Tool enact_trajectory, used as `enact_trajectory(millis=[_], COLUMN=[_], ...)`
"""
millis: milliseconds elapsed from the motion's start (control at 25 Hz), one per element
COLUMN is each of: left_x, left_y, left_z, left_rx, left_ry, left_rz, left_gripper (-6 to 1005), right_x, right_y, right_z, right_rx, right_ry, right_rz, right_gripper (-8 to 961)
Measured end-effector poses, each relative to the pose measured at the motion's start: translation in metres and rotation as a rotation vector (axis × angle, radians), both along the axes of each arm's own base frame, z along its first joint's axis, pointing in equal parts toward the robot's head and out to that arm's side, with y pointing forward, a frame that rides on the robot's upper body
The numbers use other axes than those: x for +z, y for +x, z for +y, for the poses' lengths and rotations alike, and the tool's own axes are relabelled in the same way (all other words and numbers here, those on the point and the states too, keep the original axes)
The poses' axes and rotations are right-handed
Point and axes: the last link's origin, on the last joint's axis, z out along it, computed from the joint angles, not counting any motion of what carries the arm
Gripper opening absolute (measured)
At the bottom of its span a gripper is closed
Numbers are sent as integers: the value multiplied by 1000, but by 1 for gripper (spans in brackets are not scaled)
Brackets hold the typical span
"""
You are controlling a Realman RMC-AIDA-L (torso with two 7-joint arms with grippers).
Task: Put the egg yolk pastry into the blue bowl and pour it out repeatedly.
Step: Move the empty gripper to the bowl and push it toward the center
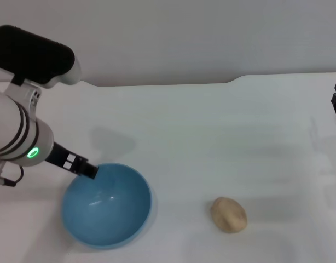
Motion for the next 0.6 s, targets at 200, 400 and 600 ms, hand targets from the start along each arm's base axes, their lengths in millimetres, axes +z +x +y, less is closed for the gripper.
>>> enact_trajectory(millis=[200,400,600], left_x=[-7,-19,-30], left_y=[-8,-17,-24], left_z=[0,6,12], left_rx=[37,74,93], left_ry=[-35,-76,-104], left_rz=[23,61,93], left_gripper=[859,860,860], right_x=[0,0,0], right_y=[-1,-1,-2], right_z=[1,2,2], right_rx=[4,5,5], right_ry=[0,0,0], right_rz=[-1,-1,-1], right_gripper=[534,534,534])
